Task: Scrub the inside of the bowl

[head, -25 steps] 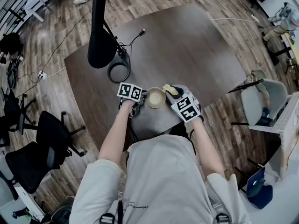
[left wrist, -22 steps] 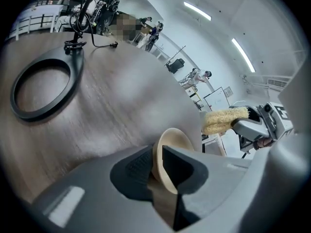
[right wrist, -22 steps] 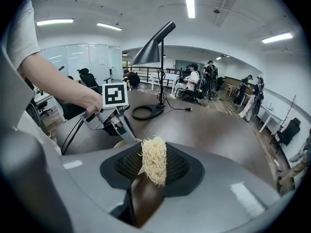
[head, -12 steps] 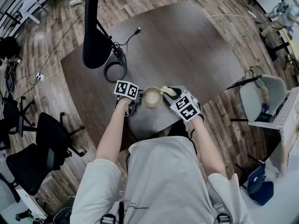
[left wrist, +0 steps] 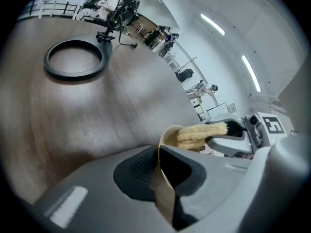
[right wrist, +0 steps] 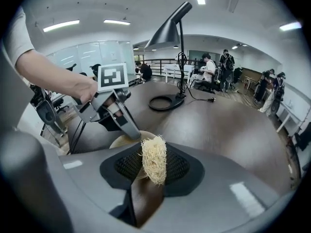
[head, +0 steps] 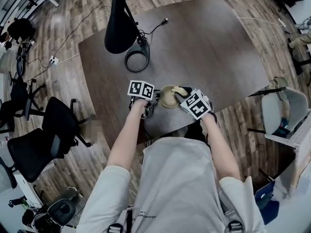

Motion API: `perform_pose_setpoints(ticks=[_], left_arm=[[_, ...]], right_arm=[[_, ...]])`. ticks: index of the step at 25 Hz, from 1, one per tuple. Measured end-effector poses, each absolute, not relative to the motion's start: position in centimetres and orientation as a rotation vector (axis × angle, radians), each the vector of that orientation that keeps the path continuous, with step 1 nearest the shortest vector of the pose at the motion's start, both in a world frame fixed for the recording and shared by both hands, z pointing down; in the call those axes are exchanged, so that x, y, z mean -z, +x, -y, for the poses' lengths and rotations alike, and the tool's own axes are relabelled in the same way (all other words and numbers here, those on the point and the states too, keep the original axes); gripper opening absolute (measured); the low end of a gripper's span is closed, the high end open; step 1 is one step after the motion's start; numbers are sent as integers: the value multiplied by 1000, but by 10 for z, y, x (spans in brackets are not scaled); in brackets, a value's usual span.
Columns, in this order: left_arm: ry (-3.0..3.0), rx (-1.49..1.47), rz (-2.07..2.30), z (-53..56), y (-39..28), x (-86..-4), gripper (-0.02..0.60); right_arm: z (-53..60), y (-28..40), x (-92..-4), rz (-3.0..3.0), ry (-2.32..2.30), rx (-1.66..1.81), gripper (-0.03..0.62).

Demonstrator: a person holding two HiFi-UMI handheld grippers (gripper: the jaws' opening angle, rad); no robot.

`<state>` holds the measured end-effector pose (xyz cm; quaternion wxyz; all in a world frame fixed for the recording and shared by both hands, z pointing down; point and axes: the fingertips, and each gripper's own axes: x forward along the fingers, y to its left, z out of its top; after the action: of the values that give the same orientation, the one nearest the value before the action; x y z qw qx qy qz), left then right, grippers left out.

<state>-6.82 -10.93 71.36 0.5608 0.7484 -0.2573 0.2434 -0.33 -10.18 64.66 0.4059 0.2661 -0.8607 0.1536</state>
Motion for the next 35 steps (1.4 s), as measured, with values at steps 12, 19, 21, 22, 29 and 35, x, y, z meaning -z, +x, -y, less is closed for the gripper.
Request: perform_pose_setpoints(ticks=[12,19,21,22,29,35], left_arm=[[1709,-331,780,94,-118,-684,32],[1799,-515,1140,111,-200,-651,15],[1817,-578,1238,118,-227,-631,15],[1821,-597,1278,123,-238,-620,15],[1840,-546,1349,138,-260,-574,15],[1877,-464,1289,138,-249,-565,15]], right_arm=[[121,-81,-619,2248,437,-156,133],[137,-119,-570,2411,393,-176,132],[150,-135,-550,2441,385,-148,132],[155,-144,-538,2458,370,-131,132],[142,-215,-503,2436,134,121,132],[140,-218,-519,2324,120,270,132]])
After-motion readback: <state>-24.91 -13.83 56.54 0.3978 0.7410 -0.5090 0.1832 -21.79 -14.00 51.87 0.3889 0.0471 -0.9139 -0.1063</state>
